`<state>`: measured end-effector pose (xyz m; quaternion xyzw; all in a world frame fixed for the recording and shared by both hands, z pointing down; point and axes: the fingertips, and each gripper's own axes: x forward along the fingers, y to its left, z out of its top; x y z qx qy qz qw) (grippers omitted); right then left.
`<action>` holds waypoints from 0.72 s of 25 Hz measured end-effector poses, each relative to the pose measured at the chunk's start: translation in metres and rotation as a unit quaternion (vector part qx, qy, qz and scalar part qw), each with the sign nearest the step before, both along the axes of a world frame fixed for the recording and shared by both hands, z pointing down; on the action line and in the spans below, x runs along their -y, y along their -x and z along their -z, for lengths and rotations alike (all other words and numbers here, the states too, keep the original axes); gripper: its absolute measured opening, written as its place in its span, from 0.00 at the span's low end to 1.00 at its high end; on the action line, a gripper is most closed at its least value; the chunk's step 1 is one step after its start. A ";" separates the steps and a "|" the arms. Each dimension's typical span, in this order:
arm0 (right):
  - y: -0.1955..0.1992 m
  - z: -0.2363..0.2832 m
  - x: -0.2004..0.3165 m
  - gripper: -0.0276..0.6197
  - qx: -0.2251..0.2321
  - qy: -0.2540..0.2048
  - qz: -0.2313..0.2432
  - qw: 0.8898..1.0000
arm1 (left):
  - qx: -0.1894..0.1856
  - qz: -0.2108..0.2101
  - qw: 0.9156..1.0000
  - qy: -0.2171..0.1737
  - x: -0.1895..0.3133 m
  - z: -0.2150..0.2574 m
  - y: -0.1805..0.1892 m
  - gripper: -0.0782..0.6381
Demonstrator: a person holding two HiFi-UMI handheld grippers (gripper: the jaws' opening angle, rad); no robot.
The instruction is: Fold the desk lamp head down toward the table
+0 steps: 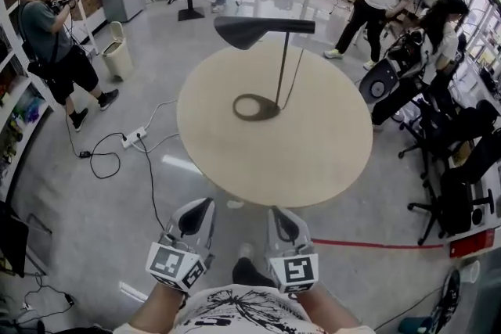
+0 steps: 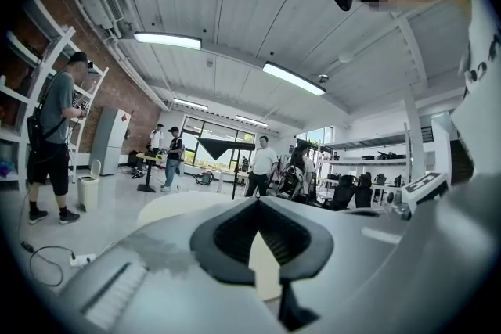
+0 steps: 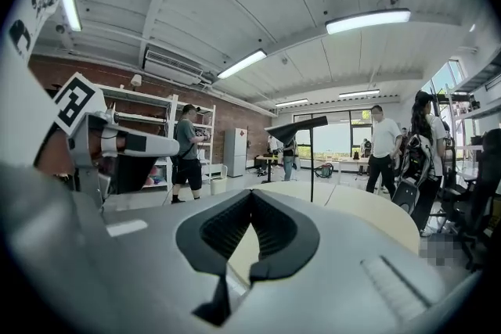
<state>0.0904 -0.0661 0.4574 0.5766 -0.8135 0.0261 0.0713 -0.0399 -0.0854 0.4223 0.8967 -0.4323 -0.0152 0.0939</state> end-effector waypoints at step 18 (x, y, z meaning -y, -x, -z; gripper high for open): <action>-0.042 0.013 0.192 0.06 0.019 0.024 -0.030 0.999 | 0.001 -0.005 1.000 -0.011 0.193 0.017 -0.026 0.12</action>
